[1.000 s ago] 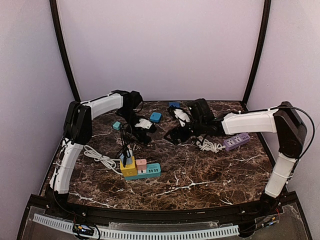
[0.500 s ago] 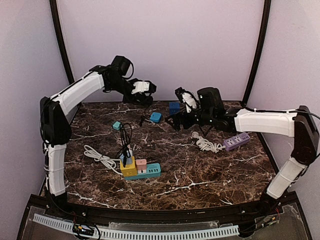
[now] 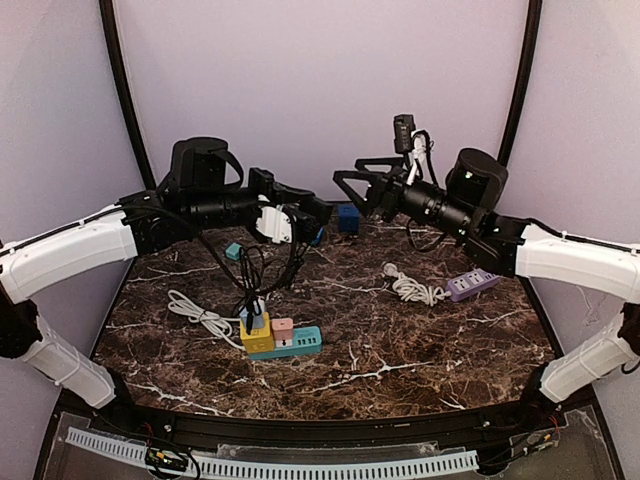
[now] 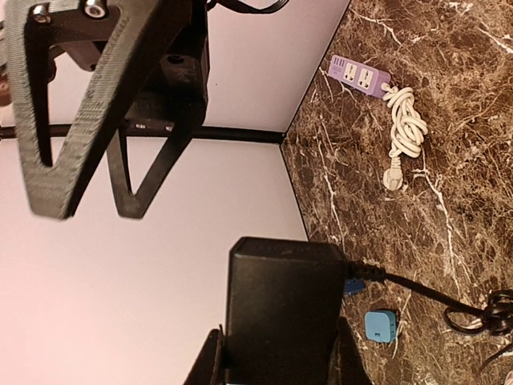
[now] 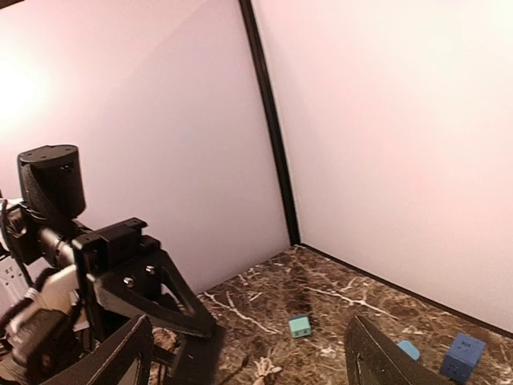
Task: Insert the plug
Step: Pick up the plug from the center of the board.
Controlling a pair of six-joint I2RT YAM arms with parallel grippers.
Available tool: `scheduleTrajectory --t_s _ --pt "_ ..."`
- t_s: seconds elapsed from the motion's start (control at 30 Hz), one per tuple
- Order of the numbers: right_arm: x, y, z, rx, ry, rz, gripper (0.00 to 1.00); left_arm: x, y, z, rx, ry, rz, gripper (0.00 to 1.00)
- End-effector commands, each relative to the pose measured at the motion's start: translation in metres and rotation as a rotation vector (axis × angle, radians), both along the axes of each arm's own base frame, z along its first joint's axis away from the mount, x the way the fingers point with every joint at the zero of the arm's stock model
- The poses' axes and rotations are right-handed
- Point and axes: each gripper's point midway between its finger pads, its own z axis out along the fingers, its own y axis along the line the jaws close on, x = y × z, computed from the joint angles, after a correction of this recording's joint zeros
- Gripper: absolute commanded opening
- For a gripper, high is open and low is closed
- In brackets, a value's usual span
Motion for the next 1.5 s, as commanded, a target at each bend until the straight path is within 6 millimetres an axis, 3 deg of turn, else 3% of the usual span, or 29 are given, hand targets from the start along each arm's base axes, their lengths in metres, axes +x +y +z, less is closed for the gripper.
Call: scheduleTrajectory --t_s 0.0,0.13,0.4,0.73,0.83,0.93,1.0,1.03,1.07,1.13,1.2,1.47 --pt "-0.042 0.024 -0.007 0.014 -0.027 0.123 0.82 -0.015 -0.003 0.039 -0.097 -0.197 0.012 0.01" --pt "-0.052 0.029 -0.025 -0.009 0.012 0.118 0.81 -0.022 -0.001 0.035 -0.114 -0.184 0.024 0.01" --pt "-0.042 0.037 -0.049 -0.063 0.088 0.078 0.74 -0.029 0.001 0.025 -0.139 -0.168 0.010 0.01" --pt "-0.044 0.056 -0.048 -0.061 0.074 0.143 0.44 -0.034 -0.003 0.014 -0.132 -0.153 -0.018 0.01" --pt "-0.043 0.060 -0.046 -0.063 0.064 0.154 0.28 -0.035 -0.004 0.011 -0.129 -0.147 -0.028 0.01" --pt "-0.042 0.060 -0.049 -0.076 0.063 0.152 0.00 -0.036 -0.005 0.008 -0.132 -0.135 -0.033 0.01" --pt "-0.042 0.058 -0.052 -0.093 0.059 0.143 0.00 -0.036 -0.004 0.007 -0.141 -0.109 -0.026 0.02" --pt "-0.042 0.055 -0.052 -0.102 0.053 0.134 0.00 -0.036 -0.003 0.009 -0.147 -0.099 -0.020 0.09" --pt "-0.042 0.052 -0.053 -0.115 0.046 0.126 0.00 -0.037 -0.002 0.007 -0.154 -0.059 -0.011 0.34" --pt "-0.041 0.042 -0.055 -0.146 0.037 0.100 0.00 -0.037 0.001 0.006 -0.171 0.013 0.011 0.69" --pt "-0.041 0.034 -0.057 -0.190 0.031 0.088 0.00 -0.040 0.005 0.003 -0.177 0.104 0.032 0.81" --pt "-0.061 0.003 -0.080 -0.373 0.020 0.114 0.00 -0.068 0.033 0.017 -0.240 0.528 0.099 0.83"
